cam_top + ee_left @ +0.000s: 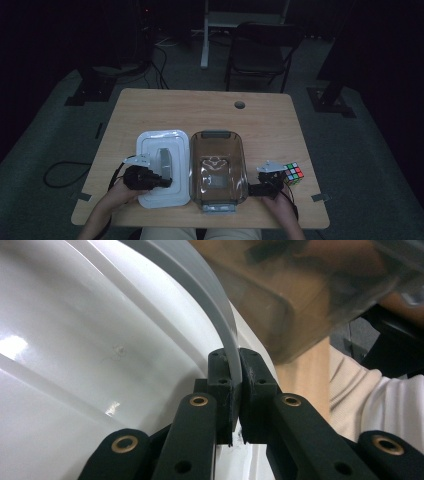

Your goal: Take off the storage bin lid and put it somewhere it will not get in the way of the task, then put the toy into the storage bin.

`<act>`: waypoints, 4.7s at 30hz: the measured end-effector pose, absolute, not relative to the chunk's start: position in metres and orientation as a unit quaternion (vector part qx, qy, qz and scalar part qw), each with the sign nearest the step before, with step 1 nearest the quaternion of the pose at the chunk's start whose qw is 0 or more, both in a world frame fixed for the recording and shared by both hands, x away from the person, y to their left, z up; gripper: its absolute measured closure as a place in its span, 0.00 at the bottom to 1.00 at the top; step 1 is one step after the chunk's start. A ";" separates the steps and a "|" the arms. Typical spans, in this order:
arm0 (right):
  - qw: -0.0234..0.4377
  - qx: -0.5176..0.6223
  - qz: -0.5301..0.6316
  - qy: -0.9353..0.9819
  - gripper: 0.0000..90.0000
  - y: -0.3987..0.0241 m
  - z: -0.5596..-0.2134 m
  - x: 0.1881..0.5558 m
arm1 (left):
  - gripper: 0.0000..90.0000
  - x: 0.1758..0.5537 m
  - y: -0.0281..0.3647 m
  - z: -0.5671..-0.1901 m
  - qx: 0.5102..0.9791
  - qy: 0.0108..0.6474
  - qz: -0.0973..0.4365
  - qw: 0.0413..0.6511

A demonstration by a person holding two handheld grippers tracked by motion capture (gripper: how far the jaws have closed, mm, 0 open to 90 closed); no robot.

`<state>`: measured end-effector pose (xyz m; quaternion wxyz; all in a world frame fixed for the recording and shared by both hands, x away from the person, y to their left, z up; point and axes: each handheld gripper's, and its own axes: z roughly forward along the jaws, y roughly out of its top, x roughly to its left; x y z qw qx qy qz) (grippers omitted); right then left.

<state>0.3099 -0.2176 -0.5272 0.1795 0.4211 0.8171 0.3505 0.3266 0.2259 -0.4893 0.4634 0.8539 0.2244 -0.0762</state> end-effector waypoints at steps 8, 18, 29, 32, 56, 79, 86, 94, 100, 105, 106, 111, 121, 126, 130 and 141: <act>0.179 0.421 0.351 0.817 0.15 -0.218 -0.527 0.310 | 0.90 0.342 0.221 -0.504 0.851 0.237 -0.101 0.457; 0.179 0.421 0.351 0.817 0.15 -0.218 -0.527 0.310 | 0.72 0.344 0.214 -0.513 0.862 0.264 -0.057 0.429; 0.179 0.421 0.351 0.817 0.15 -0.218 -0.527 0.310 | 0.54 0.345 0.220 -0.501 0.851 0.294 -0.030 0.434; 0.179 0.421 0.351 0.817 0.15 -0.218 -0.527 0.310 | 0.45 0.343 0.221 -0.497 0.845 0.302 -0.021 0.440; 0.179 0.421 0.351 0.817 0.15 -0.218 -0.527 0.310 | 0.02 0.330 0.256 -0.480 0.806 0.399 0.092 0.428; 0.180 0.422 0.351 0.817 0.15 -0.218 -0.527 0.310 | 0.01 0.314 0.300 -0.506 0.713 0.587 0.226 0.311; 0.180 0.421 0.351 0.817 0.15 -0.218 -0.527 0.310 | 0.01 0.317 0.300 -0.517 0.710 0.604 0.222 0.286; 0.178 0.419 0.351 0.818 0.14 -0.216 -0.527 0.310 | 0.01 0.319 0.299 -0.522 0.711 0.606 0.236 0.268; 0.178 0.420 0.351 0.818 0.14 -0.216 -0.527 0.310 | 0.01 0.319 0.301 -0.523 0.716 0.596 0.237 0.274; 0.178 0.420 0.351 0.818 0.14 -0.216 -0.527 0.310 | 0.01 0.320 0.298 -0.524 0.712 0.598 0.240 0.277; 0.178 0.420 0.351 0.818 0.14 -0.216 -0.527 0.310 | 0.01 0.321 0.297 -0.524 0.709 0.602 0.241 0.276; 0.180 0.422 0.351 0.817 0.15 -0.216 -0.527 0.309 | 0.01 0.321 0.297 -0.524 0.710 0.602 0.241 0.276; 0.194 0.427 0.329 0.820 0.16 -0.211 -0.522 0.306 | 0.01 0.321 0.296 -0.524 0.712 0.598 0.240 0.279; 0.200 0.432 0.353 0.806 0.18 -0.212 -0.508 0.299 | 0.01 0.321 0.296 -0.524 0.712 0.598 0.240 0.279; 0.234 0.443 0.369 0.783 0.18 -0.221 -0.491 0.293 | 0.01 0.321 0.297 -0.524 0.713 0.598 0.239 0.279; 0.281 0.480 0.384 0.737 0.13 -0.256 -0.464 0.280 | 0.01 0.321 0.296 -0.524 0.712 0.598 0.240 0.279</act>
